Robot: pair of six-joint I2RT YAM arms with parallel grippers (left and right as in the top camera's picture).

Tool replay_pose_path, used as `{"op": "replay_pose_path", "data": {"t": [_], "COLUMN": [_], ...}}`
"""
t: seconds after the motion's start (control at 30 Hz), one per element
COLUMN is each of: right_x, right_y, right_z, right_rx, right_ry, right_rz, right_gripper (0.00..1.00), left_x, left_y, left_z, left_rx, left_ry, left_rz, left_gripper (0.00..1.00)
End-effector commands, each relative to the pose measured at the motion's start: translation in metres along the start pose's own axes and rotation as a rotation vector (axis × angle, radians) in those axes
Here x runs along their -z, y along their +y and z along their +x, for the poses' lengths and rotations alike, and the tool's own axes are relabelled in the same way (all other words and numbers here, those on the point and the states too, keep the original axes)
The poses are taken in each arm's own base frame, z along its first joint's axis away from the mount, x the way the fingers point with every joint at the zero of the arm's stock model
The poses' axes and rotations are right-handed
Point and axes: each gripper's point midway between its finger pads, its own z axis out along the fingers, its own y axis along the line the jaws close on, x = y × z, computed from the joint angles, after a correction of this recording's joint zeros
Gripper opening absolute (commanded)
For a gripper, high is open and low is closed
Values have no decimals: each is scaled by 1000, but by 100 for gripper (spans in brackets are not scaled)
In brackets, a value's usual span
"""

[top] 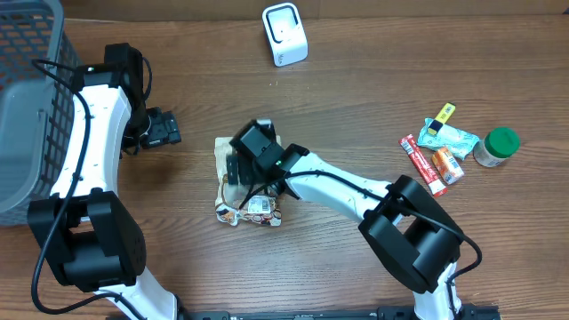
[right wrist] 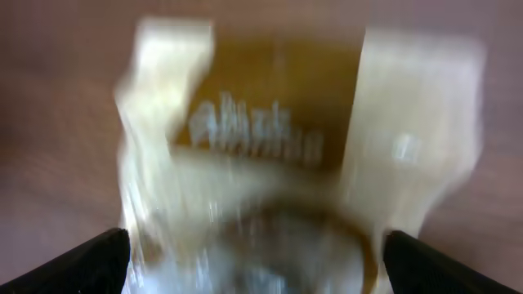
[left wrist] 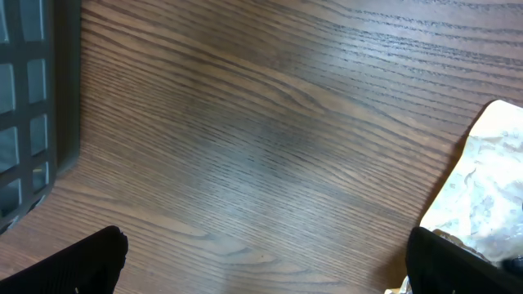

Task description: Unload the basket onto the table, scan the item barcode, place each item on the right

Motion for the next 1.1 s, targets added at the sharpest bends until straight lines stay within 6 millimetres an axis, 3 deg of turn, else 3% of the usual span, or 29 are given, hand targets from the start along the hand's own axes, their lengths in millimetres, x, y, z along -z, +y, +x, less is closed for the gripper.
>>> {"op": "replay_pose_path", "data": {"t": [0.0, 0.07, 0.2, 0.33, 0.47, 0.57, 0.67, 0.8, 0.93, 1.07], "right_x": [-1, -2, -15, -33, -34, -17, 15, 48, 53, 47], "right_y": [-32, -39, -45, -57, -82, -125, -165, -197, -198, -161], "right_z": [-40, -52, -52, -37, -11, -3, 5, 30, 45, 30], "right_rx": [-39, -65, -88, -30, 52, 38, -76, -177, -204, -123], "right_ry": [-158, -185, -154, -101, 2, 40, 77, 232, 364, 429], "right_rz": [114, 107, 75, 113, 219, 422, 613, 715, 657, 440], "right_gripper": [100, 100, 100, 95, 87, 85, 88, 98, 95, 76], "left_x": [1, 1, 1, 1, 1, 1, 1, 1, 1, 1], "left_y": [-4, -4, -4, -4, -4, -4, -4, -4, -4, -4], "left_z": [-3, -3, -3, -3, -3, -3, -3, -3, -3, -3], "left_rx": [-25, -25, -25, -25, -25, -25, -25, -25, -25, -25], "left_ry": [-6, -6, -6, -6, -6, -6, -6, -6, -6, -6], "left_rz": [6, 6, 6, 6, 6, 6, 6, 6, 6, 6], "left_gripper": [100, 100, 100, 100, 100, 100, 100, 100, 100, 100]}}
